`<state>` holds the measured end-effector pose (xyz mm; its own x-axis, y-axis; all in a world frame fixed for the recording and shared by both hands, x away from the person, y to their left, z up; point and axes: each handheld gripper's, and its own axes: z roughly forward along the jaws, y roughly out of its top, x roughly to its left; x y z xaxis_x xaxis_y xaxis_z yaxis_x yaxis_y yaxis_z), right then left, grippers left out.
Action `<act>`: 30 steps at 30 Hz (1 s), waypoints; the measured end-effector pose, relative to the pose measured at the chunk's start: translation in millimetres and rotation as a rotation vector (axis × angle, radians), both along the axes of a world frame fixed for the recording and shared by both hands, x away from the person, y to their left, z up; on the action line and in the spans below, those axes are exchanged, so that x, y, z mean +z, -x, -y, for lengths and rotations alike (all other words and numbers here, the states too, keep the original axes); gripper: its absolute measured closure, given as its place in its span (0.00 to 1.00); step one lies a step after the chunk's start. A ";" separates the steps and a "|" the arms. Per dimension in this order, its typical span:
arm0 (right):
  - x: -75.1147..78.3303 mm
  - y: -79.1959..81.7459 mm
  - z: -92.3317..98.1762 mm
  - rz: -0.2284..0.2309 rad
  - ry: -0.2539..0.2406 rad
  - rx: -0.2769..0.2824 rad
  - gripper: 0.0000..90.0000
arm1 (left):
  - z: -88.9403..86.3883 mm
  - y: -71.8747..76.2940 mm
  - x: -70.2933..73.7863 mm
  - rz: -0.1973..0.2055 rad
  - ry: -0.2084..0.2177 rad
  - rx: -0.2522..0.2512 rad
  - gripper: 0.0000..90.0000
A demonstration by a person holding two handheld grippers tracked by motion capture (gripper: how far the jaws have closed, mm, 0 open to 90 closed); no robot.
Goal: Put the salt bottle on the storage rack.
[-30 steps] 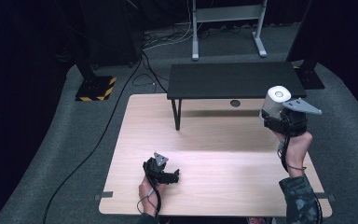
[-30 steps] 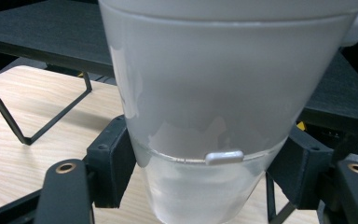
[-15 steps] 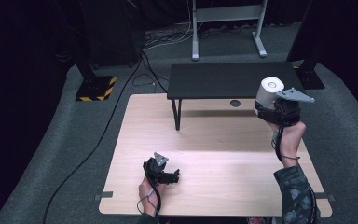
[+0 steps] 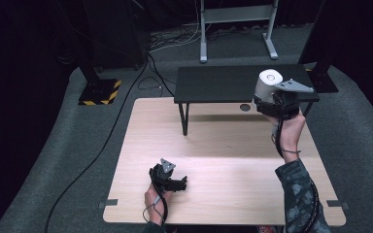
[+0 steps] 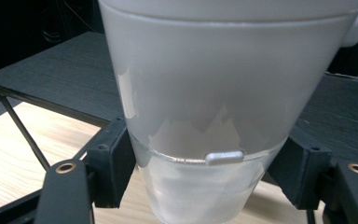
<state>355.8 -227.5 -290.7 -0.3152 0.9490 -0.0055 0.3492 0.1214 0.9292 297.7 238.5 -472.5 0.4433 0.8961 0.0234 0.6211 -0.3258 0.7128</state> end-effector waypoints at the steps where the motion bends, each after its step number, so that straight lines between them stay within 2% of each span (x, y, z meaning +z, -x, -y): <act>1: 0.0 0.0 0.0 0.000 0.000 0.000 0.32 | 0.0 0.0 0.0 0.000 0.000 0.000 0.00; 3: 1.7 -6.8 -8.8 -0.004 0.004 0.012 0.32 | 0.0 0.1 -0.1 0.000 0.000 -0.001 0.00; 11: 4.8 -21.3 -23.8 -0.016 0.008 0.036 0.32 | 0.0 0.2 -0.3 0.001 0.003 -0.002 0.00; 23: 7.0 -48.4 -48.7 -0.037 -0.023 0.062 0.32 | 0.0 0.2 0.1 0.001 -0.001 -0.007 0.00; 27: 7.3 -54.6 -56.7 -0.039 -0.020 0.071 0.32 | 0.1 0.5 -0.3 0.002 0.002 -0.006 0.00; 30: 5.8 -64.1 -68.4 -0.039 -0.028 0.078 0.32 | 0.0 0.2 0.0 0.001 -0.001 -0.008 0.00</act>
